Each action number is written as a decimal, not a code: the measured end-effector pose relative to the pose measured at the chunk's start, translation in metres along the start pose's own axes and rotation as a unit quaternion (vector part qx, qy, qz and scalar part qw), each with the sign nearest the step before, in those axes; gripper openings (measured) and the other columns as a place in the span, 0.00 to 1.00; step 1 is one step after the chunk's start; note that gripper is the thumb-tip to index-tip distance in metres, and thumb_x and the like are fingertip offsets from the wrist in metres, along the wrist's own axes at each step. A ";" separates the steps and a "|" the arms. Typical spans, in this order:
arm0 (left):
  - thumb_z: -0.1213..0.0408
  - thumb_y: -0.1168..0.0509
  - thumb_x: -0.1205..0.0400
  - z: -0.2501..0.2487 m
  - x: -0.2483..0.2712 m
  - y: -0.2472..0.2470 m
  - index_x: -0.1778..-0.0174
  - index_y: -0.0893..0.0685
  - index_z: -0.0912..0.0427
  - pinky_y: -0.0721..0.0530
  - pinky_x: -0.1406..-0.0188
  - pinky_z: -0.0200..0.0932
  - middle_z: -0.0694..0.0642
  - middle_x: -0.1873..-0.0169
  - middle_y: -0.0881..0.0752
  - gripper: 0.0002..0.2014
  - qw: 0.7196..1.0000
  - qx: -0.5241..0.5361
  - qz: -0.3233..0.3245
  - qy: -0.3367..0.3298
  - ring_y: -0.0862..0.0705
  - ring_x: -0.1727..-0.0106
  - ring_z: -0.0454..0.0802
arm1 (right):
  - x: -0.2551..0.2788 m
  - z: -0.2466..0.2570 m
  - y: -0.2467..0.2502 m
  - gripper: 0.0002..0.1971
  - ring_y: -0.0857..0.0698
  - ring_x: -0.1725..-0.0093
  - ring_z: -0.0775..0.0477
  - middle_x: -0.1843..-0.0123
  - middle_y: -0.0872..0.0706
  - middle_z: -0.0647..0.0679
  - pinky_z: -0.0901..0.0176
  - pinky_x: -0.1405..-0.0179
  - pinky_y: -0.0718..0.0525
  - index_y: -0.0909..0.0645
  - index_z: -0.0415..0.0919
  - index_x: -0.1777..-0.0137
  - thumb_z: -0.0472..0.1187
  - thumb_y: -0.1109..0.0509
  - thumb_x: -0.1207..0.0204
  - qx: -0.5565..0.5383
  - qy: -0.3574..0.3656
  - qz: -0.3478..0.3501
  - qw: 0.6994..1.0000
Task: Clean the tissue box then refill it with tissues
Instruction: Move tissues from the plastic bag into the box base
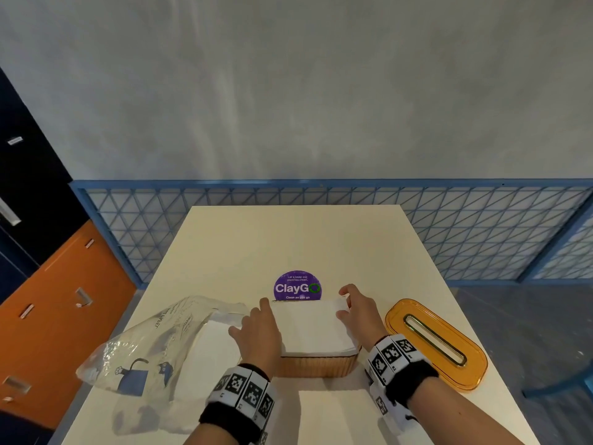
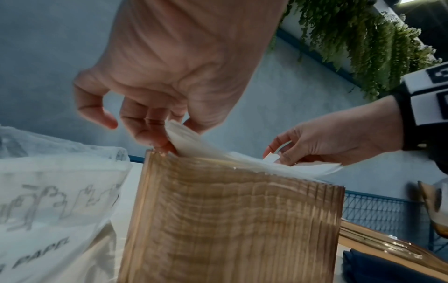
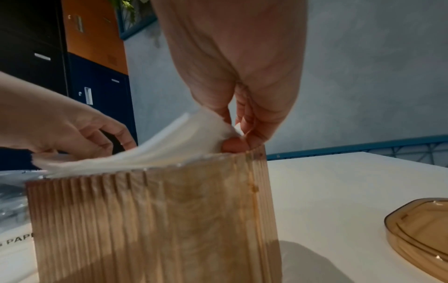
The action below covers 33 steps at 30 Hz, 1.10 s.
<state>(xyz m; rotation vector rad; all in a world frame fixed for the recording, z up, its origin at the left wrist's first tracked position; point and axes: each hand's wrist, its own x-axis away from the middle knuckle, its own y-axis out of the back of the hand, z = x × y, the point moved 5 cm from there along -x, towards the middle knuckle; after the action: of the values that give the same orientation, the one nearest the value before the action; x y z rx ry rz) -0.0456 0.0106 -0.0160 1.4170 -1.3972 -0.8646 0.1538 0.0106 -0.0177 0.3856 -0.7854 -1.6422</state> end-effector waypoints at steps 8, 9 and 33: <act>0.59 0.31 0.22 -0.002 0.001 0.017 0.29 0.26 0.40 0.29 0.44 0.56 0.53 0.31 0.27 0.24 0.971 -0.067 -0.052 -0.223 0.28 0.31 0.57 | 0.021 0.020 0.009 0.27 0.36 0.24 0.43 0.23 0.34 0.44 0.56 0.34 0.27 0.34 0.45 0.23 0.40 0.33 0.21 0.222 0.153 -0.016 0.963; 0.57 0.34 0.20 -0.003 0.002 0.015 0.26 0.30 0.37 0.34 0.35 0.61 0.50 0.24 0.34 0.26 0.960 -0.094 0.001 -0.263 0.36 0.23 0.55 | 0.026 0.025 0.009 0.28 0.39 0.21 0.44 0.21 0.36 0.45 0.54 0.28 0.31 0.35 0.48 0.22 0.42 0.32 0.22 0.236 0.188 0.006 0.953; 0.70 0.40 0.18 -0.013 0.019 -0.012 0.20 0.53 0.34 0.40 0.29 0.66 0.58 0.23 0.39 0.40 0.864 -0.324 0.153 -0.354 0.30 0.26 0.59 | 0.052 -0.006 -0.011 0.33 0.43 0.17 0.38 0.15 0.47 0.47 0.41 0.18 0.51 0.51 0.62 0.19 0.40 0.39 0.17 0.419 0.162 0.246 0.859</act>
<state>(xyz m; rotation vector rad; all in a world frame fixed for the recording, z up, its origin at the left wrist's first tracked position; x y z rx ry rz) -0.0276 -0.0077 -0.0207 0.3372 -1.5661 -1.5422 0.1375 -0.0398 -0.0205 0.9554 -1.1971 -0.6586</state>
